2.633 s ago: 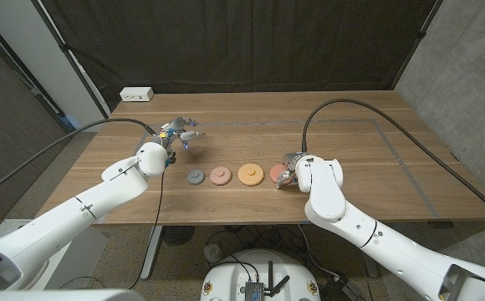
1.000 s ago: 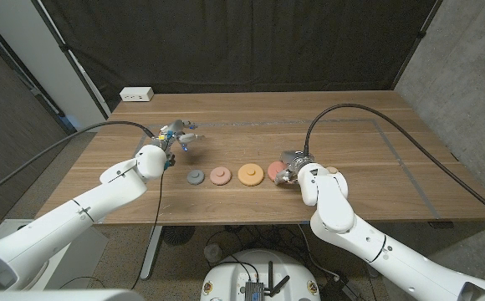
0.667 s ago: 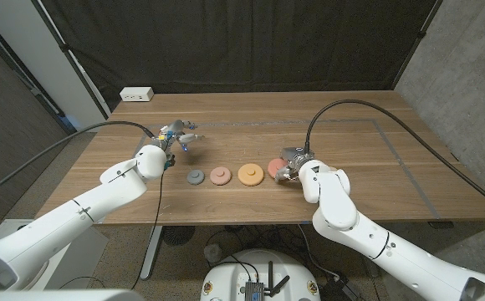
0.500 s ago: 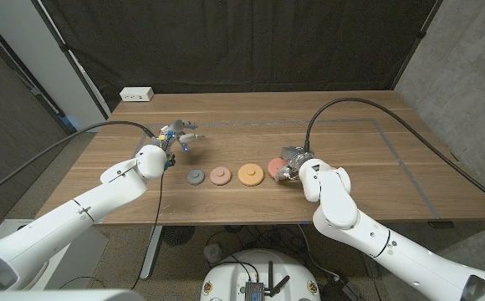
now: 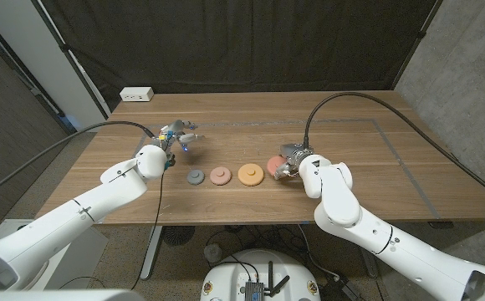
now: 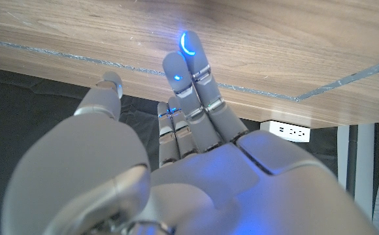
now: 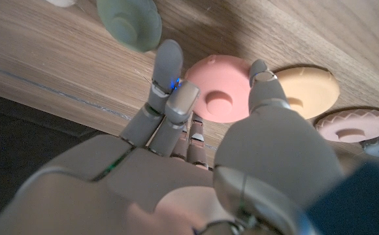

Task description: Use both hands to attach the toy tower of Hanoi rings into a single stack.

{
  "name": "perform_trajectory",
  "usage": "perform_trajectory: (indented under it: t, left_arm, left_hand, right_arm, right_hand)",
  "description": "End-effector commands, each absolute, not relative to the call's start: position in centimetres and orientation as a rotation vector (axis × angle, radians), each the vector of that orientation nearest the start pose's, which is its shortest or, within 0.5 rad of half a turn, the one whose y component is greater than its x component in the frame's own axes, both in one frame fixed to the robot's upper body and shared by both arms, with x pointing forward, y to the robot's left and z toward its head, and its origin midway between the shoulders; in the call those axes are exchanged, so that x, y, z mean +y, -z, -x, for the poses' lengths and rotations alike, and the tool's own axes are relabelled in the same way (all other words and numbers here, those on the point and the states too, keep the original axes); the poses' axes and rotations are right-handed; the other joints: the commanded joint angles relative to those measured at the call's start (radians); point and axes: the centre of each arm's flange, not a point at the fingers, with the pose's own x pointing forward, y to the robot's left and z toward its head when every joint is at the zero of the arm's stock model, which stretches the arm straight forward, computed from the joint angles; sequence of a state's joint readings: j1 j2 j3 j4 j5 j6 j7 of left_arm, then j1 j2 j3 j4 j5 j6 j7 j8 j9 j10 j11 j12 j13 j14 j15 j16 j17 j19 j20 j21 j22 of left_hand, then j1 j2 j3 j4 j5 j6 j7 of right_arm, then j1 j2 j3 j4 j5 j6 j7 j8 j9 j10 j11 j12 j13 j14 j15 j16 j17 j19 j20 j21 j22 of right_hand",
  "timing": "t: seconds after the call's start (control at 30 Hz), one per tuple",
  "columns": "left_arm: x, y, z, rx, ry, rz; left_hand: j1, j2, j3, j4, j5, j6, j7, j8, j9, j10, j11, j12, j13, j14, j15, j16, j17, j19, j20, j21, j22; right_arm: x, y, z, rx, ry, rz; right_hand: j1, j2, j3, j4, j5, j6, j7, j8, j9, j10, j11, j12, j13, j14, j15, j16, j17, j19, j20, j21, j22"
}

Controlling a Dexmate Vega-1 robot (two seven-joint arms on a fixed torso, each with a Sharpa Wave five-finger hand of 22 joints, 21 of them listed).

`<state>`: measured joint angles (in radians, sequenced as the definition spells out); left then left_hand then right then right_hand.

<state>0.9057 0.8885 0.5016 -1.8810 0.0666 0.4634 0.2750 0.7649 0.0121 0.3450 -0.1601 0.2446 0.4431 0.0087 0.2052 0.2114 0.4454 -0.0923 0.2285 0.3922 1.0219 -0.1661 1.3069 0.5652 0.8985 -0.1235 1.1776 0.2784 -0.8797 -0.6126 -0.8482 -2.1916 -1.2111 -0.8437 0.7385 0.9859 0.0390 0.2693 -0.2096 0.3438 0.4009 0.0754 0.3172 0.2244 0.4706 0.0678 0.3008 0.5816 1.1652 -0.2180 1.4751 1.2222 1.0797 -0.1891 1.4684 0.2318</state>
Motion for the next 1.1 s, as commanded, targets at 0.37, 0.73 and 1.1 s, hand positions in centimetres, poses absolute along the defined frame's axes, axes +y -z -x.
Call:
perform_trajectory:
  t: [0.37, 0.73, 1.1]
  left_arm:
    - [29.7, 0.1, -58.6, -0.410, -0.196, -1.011]
    - [29.7, 0.2, -58.5, -0.412, -0.198, -1.013]
    - [30.0, 0.3, -58.5, -0.431, -0.202, -1.011]
  left_hand:
    - [-0.004, 0.000, 0.003, -0.002, 0.004, 0.005, 0.001, 0.000, 0.003, 0.006, -0.001, -0.007, 0.005, 0.004, -0.052, 0.012, 0.002, -0.010, -0.082, 0.016, -0.005]
    - [-0.004, 0.000, 0.005, -0.003, 0.004, 0.003, 0.000, -0.001, 0.003, 0.008, -0.001, -0.007, 0.005, 0.001, -0.052, 0.012, 0.000, -0.014, -0.081, 0.022, -0.007]
    - [-0.004, 0.000, 0.005, -0.003, 0.004, 0.002, 0.000, -0.002, 0.003, 0.007, 0.001, -0.008, 0.006, 0.000, -0.052, 0.013, -0.001, -0.017, -0.082, 0.024, -0.013]
  right_arm:
    - [-8.8, 2.8, -49.7, -0.233, -0.165, 1.650]
    - [-7.5, 2.2, -50.0, -0.307, -0.207, 1.696]
    - [-6.2, 1.8, -50.2, -0.351, -0.241, 1.745]
  right_hand:
    - [0.019, 0.058, 0.076, 0.051, 0.014, 0.169, -0.148, -0.005, 0.005, 0.209, -0.203, -0.005, 0.013, 0.003, -0.002, -0.005, -0.004, 0.013, -0.034, 0.009, -0.002]
    - [0.019, 0.057, 0.085, 0.049, 0.015, 0.177, -0.150, -0.005, 0.005, 0.206, -0.205, -0.010, 0.018, 0.005, -0.002, -0.005, -0.002, 0.015, -0.033, 0.010, -0.003]
    - [0.019, 0.054, 0.096, 0.048, 0.017, 0.177, -0.154, -0.010, 0.005, 0.204, -0.206, -0.016, 0.025, 0.001, -0.002, -0.010, -0.004, 0.015, -0.033, 0.010, -0.004]
